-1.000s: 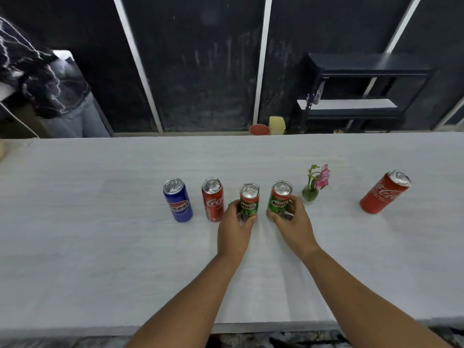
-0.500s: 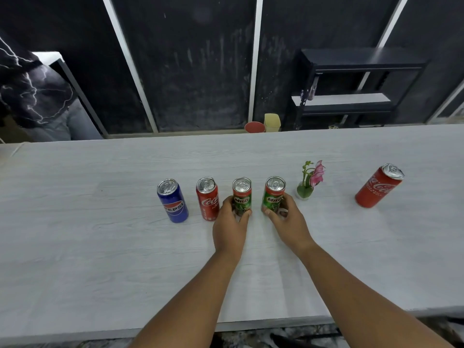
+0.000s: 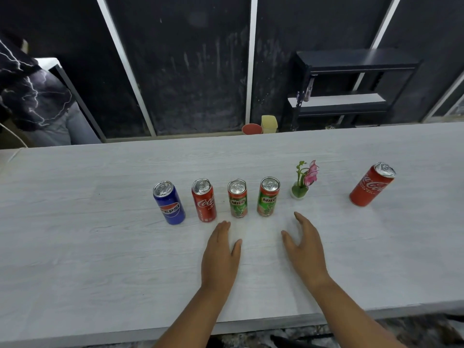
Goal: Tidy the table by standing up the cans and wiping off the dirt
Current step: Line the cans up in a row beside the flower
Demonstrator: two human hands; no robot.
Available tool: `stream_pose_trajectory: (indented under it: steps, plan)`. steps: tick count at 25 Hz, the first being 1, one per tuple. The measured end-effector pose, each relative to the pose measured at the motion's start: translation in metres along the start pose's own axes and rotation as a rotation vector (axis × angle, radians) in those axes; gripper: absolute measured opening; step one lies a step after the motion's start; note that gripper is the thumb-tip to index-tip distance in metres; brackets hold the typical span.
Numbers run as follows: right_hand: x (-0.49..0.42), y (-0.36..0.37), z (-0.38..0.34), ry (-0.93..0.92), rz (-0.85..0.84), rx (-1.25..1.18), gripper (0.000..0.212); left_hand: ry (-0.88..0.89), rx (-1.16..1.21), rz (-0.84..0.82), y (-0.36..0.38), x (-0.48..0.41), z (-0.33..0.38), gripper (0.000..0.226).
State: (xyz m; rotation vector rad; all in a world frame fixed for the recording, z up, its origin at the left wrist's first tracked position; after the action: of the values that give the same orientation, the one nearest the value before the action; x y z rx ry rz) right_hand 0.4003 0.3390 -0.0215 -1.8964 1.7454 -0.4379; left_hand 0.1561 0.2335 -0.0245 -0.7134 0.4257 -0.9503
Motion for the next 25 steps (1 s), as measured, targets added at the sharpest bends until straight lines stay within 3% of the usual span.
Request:
stream_pose_trajectory:
  steps: [4, 8, 11, 16, 20, 25]
  plan:
    - [-0.008, -0.069, 0.046, 0.144, 0.227, 0.003, 0.064, 0.177, -0.180, -0.014, -0.005, 0.011, 0.000, 0.042]
    - [-0.052, -0.129, 0.087, 0.334, 0.412, -0.170, 0.096, 0.203, -0.218, -0.002, -0.002, 0.011, 0.006, 0.038]
    - [-0.089, -0.149, 0.101, 0.385, 0.421, -0.230, 0.108, 0.216, -0.236, 0.019, -0.001, 0.012, 0.006, 0.037]
    - [-0.116, -0.163, 0.103, 0.345, 0.440, -0.209, 0.061, 0.221, -0.227, -0.007, 0.001, 0.010, 0.007, 0.038]
    - [-0.083, -0.153, 0.087, 0.270, 0.421, -0.190, 0.060, 0.281, -0.262, -0.001, -0.019, 0.016, -0.009, 0.037]
    - [-0.010, -0.094, 0.046, 0.162, 0.261, -0.158, 0.061, 0.257, -0.302, 0.098, -0.087, 0.021, -0.083, 0.031]
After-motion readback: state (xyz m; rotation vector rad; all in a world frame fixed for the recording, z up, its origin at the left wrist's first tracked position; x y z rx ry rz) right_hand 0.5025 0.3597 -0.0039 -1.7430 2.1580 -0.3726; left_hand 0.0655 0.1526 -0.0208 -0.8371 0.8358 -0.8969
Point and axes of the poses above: each hand's wrist, its own x-axis away from the middle knuckle, its own y-axis out of the palm, z = x × y, the point moved 8 cm from there along -x, towards the middle knuckle, and after that the axes turned 4 degrees about -y, right-handed, at the moved point
